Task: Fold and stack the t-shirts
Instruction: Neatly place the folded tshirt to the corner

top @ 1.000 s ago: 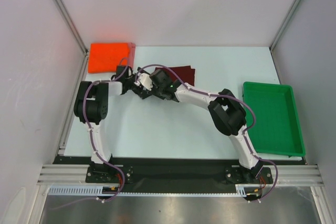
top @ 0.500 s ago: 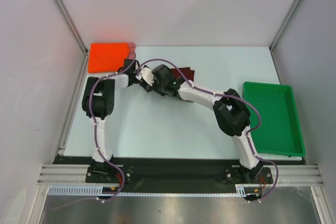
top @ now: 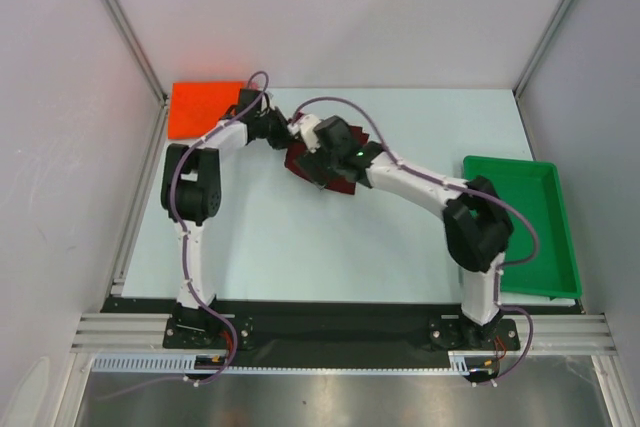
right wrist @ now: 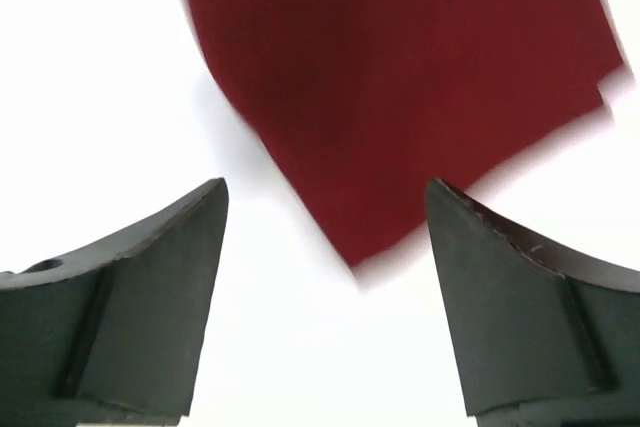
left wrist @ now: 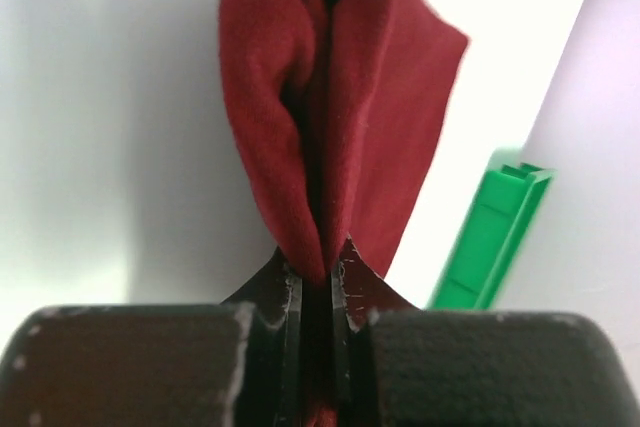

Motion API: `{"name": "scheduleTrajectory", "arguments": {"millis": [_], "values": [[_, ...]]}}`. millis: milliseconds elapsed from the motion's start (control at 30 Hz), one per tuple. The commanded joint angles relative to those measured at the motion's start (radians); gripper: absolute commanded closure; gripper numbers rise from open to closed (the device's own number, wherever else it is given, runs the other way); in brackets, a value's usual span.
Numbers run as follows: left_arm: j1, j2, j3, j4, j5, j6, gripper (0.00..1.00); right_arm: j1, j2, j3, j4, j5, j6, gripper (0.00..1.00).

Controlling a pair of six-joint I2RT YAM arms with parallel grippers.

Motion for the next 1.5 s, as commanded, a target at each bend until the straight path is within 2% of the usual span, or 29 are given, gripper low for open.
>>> {"name": "scheduleTrajectory", "arguments": {"millis": [0, 67, 100, 233, 333, 433, 533, 633, 1100, 1467], "values": [[0.001, -0.044, 0.155, -0.103, -0.089, 0.241, 1.00, -0.068, -0.227, -0.061, -0.084, 0.107, 0.161, 0.15], [-0.001, -0.047, 0.239, -0.158, -0.115, 0.324, 1.00, -0.102, -0.356, -0.155, -0.127, 0.114, 0.207, 0.14], [0.001, -0.044, 0.275, -0.185, -0.171, 0.350, 1.00, -0.131, -0.396, -0.188, -0.140, 0.103, 0.241, 0.14], [0.005, 0.022, 0.466, -0.293, -0.250, 0.456, 1.00, -0.134, -0.623, -0.367, -0.169, 0.074, 0.264, 0.14], [0.010, 0.088, 0.673, -0.414, -0.327, 0.534, 0.99, -0.128, -0.699, -0.467, -0.188, 0.048, 0.321, 0.14], [0.028, 0.110, 0.737, -0.433, -0.335, 0.567, 1.00, -0.120, -0.766, -0.542, -0.175, 0.034, 0.333, 0.15], [0.056, 0.111, 0.752, -0.424, -0.324, 0.594, 1.00, -0.120, -0.774, -0.550, -0.195, 0.043, 0.335, 0.15], [0.084, 0.142, 0.835, -0.464, -0.309, 0.628, 1.00, -0.123, -0.774, -0.552, -0.203, 0.046, 0.313, 0.14], [0.217, 0.176, 0.892, -0.381, -0.169, 0.689, 1.00, -0.133, -0.726, -0.595, -0.181, 0.000, 0.358, 0.14], [0.228, 0.127, 0.887, -0.347, -0.108, 0.740, 1.00, -0.133, -0.696, -0.593, -0.163, -0.011, 0.362, 0.14]]}}
